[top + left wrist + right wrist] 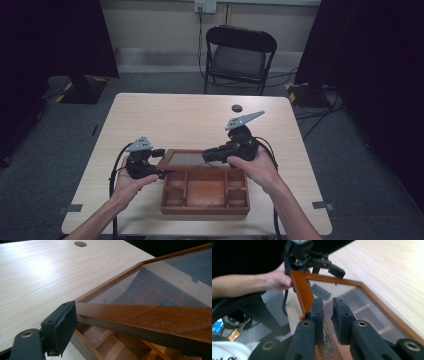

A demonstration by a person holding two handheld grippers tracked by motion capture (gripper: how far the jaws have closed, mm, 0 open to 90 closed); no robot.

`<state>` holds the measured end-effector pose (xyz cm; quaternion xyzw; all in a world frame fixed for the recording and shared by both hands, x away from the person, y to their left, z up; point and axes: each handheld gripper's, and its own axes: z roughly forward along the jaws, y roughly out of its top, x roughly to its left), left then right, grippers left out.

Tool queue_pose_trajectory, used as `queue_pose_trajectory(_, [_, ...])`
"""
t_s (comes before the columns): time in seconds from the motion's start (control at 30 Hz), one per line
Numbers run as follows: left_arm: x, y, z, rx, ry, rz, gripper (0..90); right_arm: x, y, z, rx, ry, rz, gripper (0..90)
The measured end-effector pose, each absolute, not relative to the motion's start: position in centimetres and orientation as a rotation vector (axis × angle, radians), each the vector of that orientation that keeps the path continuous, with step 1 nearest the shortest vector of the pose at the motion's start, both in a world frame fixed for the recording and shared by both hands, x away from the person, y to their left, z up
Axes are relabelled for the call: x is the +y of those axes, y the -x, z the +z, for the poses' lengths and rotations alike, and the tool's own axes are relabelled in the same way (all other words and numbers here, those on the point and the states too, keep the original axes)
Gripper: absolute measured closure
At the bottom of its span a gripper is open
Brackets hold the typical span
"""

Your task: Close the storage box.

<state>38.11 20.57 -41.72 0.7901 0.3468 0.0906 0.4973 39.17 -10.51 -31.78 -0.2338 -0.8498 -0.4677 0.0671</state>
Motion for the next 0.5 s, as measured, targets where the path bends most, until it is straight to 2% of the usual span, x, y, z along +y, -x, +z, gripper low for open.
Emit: queue_pose_trajectory(0.5, [20.3,-37.9,-42.2,0.841,-1.947,0.217,16.5,-10.5,-39.2,-33.4,-2.516,0.670,-1.304,81.2])
